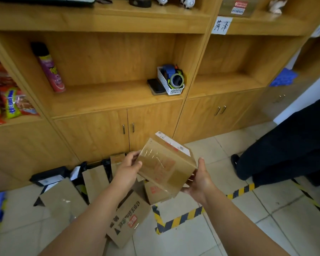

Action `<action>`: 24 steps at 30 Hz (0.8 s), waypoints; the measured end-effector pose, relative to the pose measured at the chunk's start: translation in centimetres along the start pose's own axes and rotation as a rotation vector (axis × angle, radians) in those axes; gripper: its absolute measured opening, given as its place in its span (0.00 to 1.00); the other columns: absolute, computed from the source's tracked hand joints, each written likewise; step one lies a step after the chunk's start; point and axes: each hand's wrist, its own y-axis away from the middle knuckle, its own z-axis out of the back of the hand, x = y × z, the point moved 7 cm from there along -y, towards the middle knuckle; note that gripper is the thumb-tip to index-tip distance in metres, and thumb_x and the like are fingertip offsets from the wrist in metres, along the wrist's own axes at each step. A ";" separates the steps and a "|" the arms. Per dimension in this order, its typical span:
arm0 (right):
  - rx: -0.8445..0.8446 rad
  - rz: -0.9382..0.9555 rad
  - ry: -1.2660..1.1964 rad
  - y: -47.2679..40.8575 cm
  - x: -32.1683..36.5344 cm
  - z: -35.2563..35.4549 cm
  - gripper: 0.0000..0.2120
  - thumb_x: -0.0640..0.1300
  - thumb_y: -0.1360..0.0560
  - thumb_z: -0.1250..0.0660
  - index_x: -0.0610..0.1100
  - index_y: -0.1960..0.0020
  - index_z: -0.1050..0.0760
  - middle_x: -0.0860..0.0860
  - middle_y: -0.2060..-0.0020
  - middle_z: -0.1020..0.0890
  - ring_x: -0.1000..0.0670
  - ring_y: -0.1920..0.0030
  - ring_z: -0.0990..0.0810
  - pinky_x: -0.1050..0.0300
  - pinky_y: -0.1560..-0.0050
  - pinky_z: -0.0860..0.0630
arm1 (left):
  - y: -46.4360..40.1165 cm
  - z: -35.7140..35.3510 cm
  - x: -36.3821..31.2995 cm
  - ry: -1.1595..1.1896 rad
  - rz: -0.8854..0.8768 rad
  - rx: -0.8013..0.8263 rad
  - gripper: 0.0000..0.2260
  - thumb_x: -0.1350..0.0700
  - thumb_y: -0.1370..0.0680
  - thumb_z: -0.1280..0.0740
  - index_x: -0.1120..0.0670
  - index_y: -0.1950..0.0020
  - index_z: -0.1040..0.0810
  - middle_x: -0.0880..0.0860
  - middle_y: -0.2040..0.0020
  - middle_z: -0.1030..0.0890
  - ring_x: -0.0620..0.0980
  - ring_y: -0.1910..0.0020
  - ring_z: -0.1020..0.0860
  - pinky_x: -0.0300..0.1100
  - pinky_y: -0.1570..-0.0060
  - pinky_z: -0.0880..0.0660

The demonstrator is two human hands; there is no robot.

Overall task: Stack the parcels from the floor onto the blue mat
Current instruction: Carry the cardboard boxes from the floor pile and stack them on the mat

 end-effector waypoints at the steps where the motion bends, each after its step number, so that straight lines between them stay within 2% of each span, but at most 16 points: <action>1: 0.016 0.003 0.013 0.4 0.3 0.0 0.24 0.62 0.22 0.46 0.44 0.39 0.27 0.39 0.45 0.22 0.40 0.43 0.24 0.41 0.56 0.22 | 0.3 0.0 -0.3 -0.007 -0.011 -0.008 0.16 0.63 0.19 0.42 0.49 0.33 0.31 0.48 0.40 0.26 0.46 0.44 0.28 0.41 0.46 0.31; 4: 0.069 0.022 0.054 1.6 1.1 -0.2 0.14 0.54 0.22 0.39 0.46 0.43 0.26 0.40 0.46 0.22 0.41 0.45 0.24 0.42 0.58 0.22 | 1.1 0.0 -1.0 -0.014 -0.027 -0.038 0.19 0.66 0.21 0.41 0.47 0.36 0.31 0.49 0.36 0.28 0.47 0.42 0.29 0.42 0.46 0.31; 6: 0.100 0.033 0.060 2.3 1.7 -0.2 0.11 0.51 0.22 0.38 0.46 0.45 0.26 0.40 0.49 0.23 0.42 0.48 0.23 0.41 0.56 0.23 | 1.9 -0.3 -1.3 -0.033 -0.018 -0.064 0.23 0.65 0.24 0.36 0.48 0.32 0.32 0.51 0.34 0.29 0.48 0.40 0.30 0.43 0.42 0.30; 8: 0.129 0.055 0.061 2.8 2.4 0.0 0.10 0.49 0.22 0.38 0.44 0.45 0.27 0.42 0.54 0.24 0.43 0.52 0.23 0.41 0.52 0.23 | 2.5 -0.6 -1.2 -0.101 0.011 -0.101 0.30 0.56 0.28 0.29 0.45 0.28 0.35 0.51 0.30 0.33 0.51 0.33 0.34 0.50 0.34 0.34; 10: 0.155 0.081 0.064 3.2 2.9 0.4 0.11 0.47 0.22 0.37 0.43 0.43 0.26 0.43 0.57 0.24 0.45 0.56 0.24 0.43 0.51 0.23 | 3.3 -1.7 -1.1 -0.092 0.063 -0.096 0.42 0.41 0.37 0.25 0.40 0.27 0.40 0.49 0.27 0.40 0.55 0.28 0.40 0.58 0.31 0.38; 12: 0.190 0.105 0.076 3.5 3.4 1.0 0.10 0.46 0.22 0.37 0.42 0.43 0.25 0.44 0.58 0.23 0.45 0.56 0.23 0.45 0.50 0.23 | 4.0 -3.3 -0.7 0.062 0.123 -0.092 0.53 0.31 0.48 0.26 0.37 0.27 0.44 0.49 0.27 0.40 0.57 0.28 0.38 0.61 0.32 0.37; 13: 0.208 0.116 0.088 3.7 3.6 1.3 0.09 0.45 0.22 0.38 0.43 0.45 0.25 0.44 0.58 0.23 0.46 0.56 0.23 0.46 0.50 0.23 | 4.4 -4.3 -0.6 0.156 0.140 -0.096 0.55 0.28 0.51 0.26 0.36 0.28 0.45 0.49 0.27 0.38 0.57 0.30 0.36 0.62 0.33 0.36; 15: 0.237 0.141 0.120 4.0 4.0 2.2 0.08 0.45 0.22 0.38 0.43 0.46 0.24 0.45 0.58 0.21 0.46 0.55 0.23 0.46 0.50 0.24 | 5.0 -5.9 -0.2 0.295 0.160 -0.115 0.57 0.26 0.56 0.27 0.35 0.30 0.44 0.50 0.28 0.36 0.59 0.32 0.34 0.62 0.36 0.33; 18: 0.270 0.166 0.191 3.9 4.0 3.5 0.12 0.44 0.22 0.37 0.40 0.41 0.27 0.44 0.56 0.20 0.46 0.53 0.22 0.44 0.46 0.24 | 6.0 -7.5 0.1 0.418 0.162 -0.188 0.58 0.26 0.59 0.27 0.34 0.31 0.43 0.50 0.30 0.35 0.59 0.34 0.32 0.62 0.38 0.30; 21: 0.318 0.167 0.278 3.7 3.4 4.3 0.12 0.43 0.23 0.36 0.38 0.43 0.31 0.42 0.51 0.21 0.46 0.52 0.21 0.51 0.61 0.20 | 7.2 -7.6 0.9 0.492 0.141 -0.359 0.53 0.28 0.53 0.26 0.39 0.32 0.40 0.50 0.32 0.35 0.56 0.36 0.31 0.61 0.41 0.28; 24: 0.378 0.163 0.430 4.0 2.7 4.2 0.10 0.44 0.24 0.34 0.40 0.47 0.31 0.43 0.50 0.20 0.47 0.51 0.19 0.56 0.63 0.22 | 8.3 -6.5 1.8 0.569 0.095 -0.461 0.48 0.35 0.48 0.24 0.45 0.31 0.38 0.52 0.35 0.33 0.54 0.38 0.29 0.60 0.39 0.28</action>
